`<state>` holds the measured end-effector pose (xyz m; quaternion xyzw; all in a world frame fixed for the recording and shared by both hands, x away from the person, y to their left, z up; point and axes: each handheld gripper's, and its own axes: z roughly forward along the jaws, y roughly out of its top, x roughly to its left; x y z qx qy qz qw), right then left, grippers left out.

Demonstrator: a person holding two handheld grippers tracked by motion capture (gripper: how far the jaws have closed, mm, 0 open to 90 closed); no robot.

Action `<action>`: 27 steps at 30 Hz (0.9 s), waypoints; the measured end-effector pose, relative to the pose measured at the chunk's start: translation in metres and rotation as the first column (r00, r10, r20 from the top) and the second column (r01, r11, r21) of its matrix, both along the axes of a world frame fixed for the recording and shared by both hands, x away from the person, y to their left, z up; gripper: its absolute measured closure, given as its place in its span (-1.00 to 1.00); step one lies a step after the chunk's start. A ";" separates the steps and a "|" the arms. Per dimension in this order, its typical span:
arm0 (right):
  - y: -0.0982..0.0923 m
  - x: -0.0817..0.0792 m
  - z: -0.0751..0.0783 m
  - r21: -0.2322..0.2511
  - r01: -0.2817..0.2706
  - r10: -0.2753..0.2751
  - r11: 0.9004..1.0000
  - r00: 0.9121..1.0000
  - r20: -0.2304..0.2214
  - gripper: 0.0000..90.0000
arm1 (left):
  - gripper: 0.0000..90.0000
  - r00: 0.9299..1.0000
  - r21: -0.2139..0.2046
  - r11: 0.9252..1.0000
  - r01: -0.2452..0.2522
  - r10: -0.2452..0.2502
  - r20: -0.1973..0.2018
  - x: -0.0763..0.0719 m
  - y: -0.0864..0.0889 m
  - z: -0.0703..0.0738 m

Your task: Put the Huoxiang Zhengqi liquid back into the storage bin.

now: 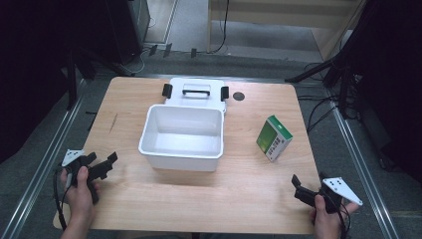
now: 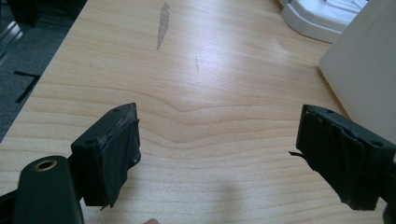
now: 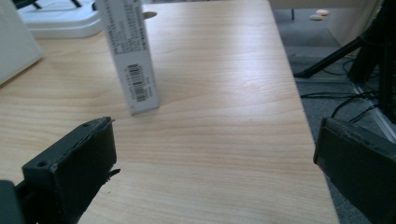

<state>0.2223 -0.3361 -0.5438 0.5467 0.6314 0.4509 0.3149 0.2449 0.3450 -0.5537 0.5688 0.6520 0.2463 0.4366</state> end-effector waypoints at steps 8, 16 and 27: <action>0.019 0.005 0.004 -0.023 -0.066 0.064 0.998 0.996 -0.064 -0.99 | -0.68 1.000 -0.010 1.000 -0.002 0.002 -0.002 0.001 0.001 0.000; 0.032 0.015 0.021 -0.155 -0.100 0.077 0.983 0.986 -0.146 -0.87 | -0.68 1.000 -0.014 1.000 0.005 -0.005 -0.001 0.001 0.002 0.000; 0.051 0.044 0.056 -0.235 -0.220 0.126 0.947 0.925 -0.358 -0.75 | -0.68 1.000 -0.019 1.000 -0.002 0.002 0.001 0.001 0.002 -0.001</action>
